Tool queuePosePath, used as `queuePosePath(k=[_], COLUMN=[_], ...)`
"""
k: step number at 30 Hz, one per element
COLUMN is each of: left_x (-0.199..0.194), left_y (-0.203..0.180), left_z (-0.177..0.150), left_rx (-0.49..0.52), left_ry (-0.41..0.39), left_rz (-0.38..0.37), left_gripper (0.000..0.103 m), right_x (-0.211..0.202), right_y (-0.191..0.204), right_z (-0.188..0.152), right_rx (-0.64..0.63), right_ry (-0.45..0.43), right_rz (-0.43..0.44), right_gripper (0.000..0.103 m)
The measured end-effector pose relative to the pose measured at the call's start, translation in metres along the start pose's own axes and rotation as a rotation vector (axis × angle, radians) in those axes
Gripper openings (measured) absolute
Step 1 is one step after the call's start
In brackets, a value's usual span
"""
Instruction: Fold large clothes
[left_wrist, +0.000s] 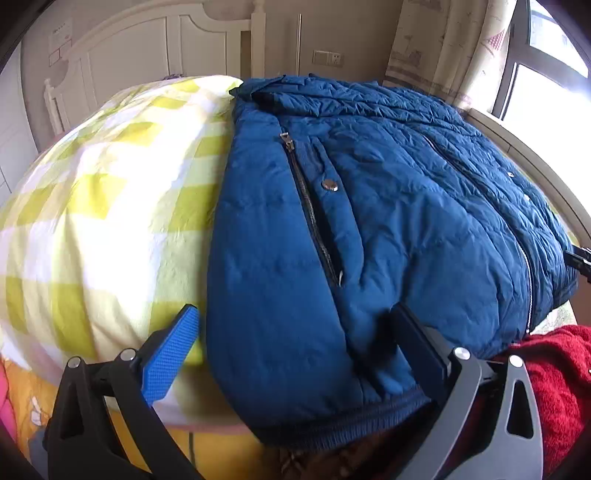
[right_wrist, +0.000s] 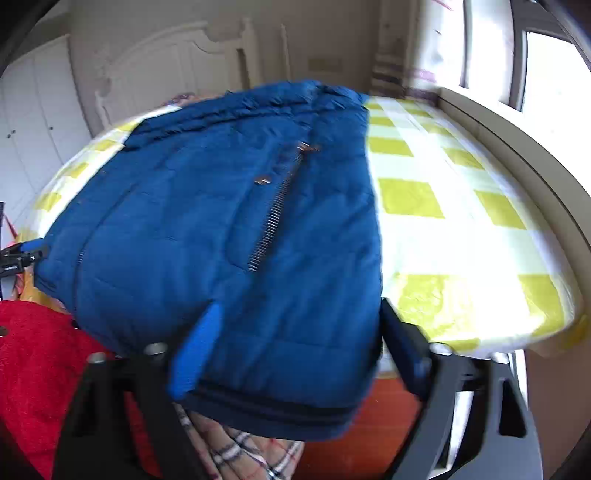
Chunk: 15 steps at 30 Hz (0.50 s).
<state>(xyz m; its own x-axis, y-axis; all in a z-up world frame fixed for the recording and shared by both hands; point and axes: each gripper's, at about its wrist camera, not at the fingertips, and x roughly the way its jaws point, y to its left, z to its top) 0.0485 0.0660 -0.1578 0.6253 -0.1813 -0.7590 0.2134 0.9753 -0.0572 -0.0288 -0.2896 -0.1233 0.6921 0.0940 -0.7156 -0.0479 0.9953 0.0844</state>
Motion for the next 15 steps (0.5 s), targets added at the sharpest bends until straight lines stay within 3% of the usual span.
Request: queuePosePath(k=[5,7,9,11,13,15], left_x=[-0.008,-0.008,-0.007,-0.006,-0.006,-0.008], left_y=[-0.016,-0.013,-0.007,-0.012,-0.016,-0.015], left_z=[-0.006,-0.003,-0.003,-0.004,-0.004,-0.003], left_rx=[0.058,0.028,-0.007,0.032,0.045,0.035], left_ry=[-0.025,-0.039,-0.045,-0.032,-0.022,-0.026], left_rz=[-0.026,-0.041,-0.055,-0.028,-0.016,-0.045], left_gripper=[0.070,0.067,0.070,0.077,0.078,0.060], right_x=[0.003,0.003,0.003,0.003,0.001,0.001], right_y=[0.004,0.002,0.003,0.003,0.005,0.010], right_z=[0.001,0.001,0.000,-0.003,-0.002,-0.001], right_rx=[0.005,0.008,-0.011,-0.036,-0.042,-0.058], right_ry=[-0.050,-0.056,-0.057,-0.046,-0.033,-0.035], right_rz=[0.014,0.016,0.016,0.016,0.009,0.004], right_gripper=[0.068,0.068,0.069,0.071,0.071,0.062])
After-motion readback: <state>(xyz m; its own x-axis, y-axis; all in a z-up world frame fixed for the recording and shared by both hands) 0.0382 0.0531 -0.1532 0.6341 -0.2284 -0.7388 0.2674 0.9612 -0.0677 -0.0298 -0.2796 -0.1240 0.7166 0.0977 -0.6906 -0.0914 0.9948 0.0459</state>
